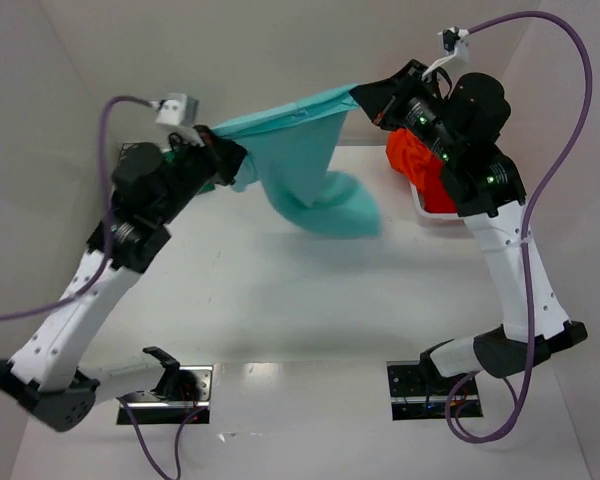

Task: Fold and stack the t-shirts
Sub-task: Move the tshirt to the center of the board

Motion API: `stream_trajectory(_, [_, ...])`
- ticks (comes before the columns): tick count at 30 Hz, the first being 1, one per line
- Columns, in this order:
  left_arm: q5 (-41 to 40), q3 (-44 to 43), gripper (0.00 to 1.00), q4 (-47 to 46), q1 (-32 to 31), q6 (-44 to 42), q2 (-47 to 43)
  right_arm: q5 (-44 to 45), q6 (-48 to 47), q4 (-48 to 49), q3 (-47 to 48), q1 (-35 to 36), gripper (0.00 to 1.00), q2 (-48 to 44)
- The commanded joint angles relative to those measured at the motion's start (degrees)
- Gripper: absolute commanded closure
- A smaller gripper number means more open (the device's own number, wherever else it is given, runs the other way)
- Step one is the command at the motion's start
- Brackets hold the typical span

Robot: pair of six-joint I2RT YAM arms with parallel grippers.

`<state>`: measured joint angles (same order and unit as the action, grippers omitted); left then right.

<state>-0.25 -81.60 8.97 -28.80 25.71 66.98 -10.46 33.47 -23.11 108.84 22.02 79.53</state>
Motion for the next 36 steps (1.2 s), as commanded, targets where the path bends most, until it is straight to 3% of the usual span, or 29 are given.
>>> stream_trajectory(1, [-5.5,-4.0,1.00,4.1,-0.5,-2.9,-8.3,-1.8,0.9,4.5,6.6,1.0,1.00,-2.4])
stream_trajectory(3, [-9.1,-6.7,1.00,7.0,0.1,-4.8,-12.1,-2.5,1.9,5.7,8.0,1.0,1.00,-2.4])
stream_trajectory(7, [-11.3,-16.2,1.00,12.9,0.1,-9.6,-10.8,-2.5,1.9,5.5,10.3,1.0,1.00,1.3])
stream_trajectory(11, [-11.3,-17.4,1.00,15.0,0.1,-10.2,-10.1,-4.3,2.5,7.6,5.5,1.0,1.00,4.0])
stream_trajectory(16, [-10.0,-6.9,1.00,15.5,0.1,-6.7,-11.2,-2.1,1.1,7.6,-5.0,1.0,1.00,6.7])
stream_trajectory(22, [-8.7,1.4,1.00,14.5,0.1,-4.3,-10.5,-1.4,-0.9,6.8,-6.4,1.5,1.00,13.8])
stream_trajectory(27, [-15.1,-1.0,1.00,18.5,5.0,-4.3,-7.8,0.0,-3.2,0.4,14.8,7.6,1.00,30.3])
stream_trajectory(29, [-19.2,-3.2,1.00,19.9,7.1,-4.8,-7.3,0.0,-3.2,-2.8,29.7,8.9,1.00,39.9])
stream_trajectory(30, [-21.6,-7.0,1.00,22.2,8.7,-6.0,-6.2,-0.5,-3.2,-5.9,41.3,10.0,1.00,46.4])
stream_trajectory(32, [-24.3,-16.1,1.00,26.0,9.3,-7.1,-4.9,-1.2,-1.3,-8.2,51.8,10.7,1.00,51.8])
stream_trajectory(34, [-26.4,-22.4,1.00,27.3,9.3,-8.3,-3.6,-2.1,0.7,-5.2,56.5,10.7,1.00,53.3])
stream_trajectory(36, [-25.2,-30.3,1.00,27.9,9.3,-9.0,-3.1,0.8,-0.1,-4.5,55.0,10.7,1.00,49.2])
